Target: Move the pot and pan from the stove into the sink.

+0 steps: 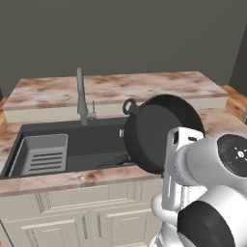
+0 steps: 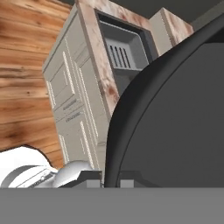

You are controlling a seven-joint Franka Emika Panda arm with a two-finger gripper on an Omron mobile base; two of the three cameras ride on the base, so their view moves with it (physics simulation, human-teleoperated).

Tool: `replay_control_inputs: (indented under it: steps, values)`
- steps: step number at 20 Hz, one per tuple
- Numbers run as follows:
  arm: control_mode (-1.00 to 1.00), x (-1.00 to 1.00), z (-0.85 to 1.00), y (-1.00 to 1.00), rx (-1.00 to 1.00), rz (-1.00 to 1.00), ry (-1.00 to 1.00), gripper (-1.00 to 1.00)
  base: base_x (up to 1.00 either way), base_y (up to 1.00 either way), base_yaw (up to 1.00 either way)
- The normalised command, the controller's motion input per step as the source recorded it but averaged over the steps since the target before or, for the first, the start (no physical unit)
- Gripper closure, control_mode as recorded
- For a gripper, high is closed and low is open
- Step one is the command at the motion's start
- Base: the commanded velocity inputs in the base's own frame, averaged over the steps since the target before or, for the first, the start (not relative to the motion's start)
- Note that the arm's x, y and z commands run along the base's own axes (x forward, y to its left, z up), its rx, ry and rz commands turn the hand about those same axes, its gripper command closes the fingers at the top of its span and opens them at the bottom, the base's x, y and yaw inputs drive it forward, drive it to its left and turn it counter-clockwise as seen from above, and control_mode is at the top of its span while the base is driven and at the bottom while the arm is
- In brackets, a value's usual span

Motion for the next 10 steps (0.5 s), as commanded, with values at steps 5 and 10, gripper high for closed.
replay_control_inputs:
  steps: [5,10]
  values:
    - [-1.0,0.44,0.05,-0.25,0.05,0.02,0.16,1.0,0.0,0.0,0.0]
    - [-1.0,0.35,0.07,-0.28,0.05,0.06,0.19,1.0,0.0,0.0,0.0]
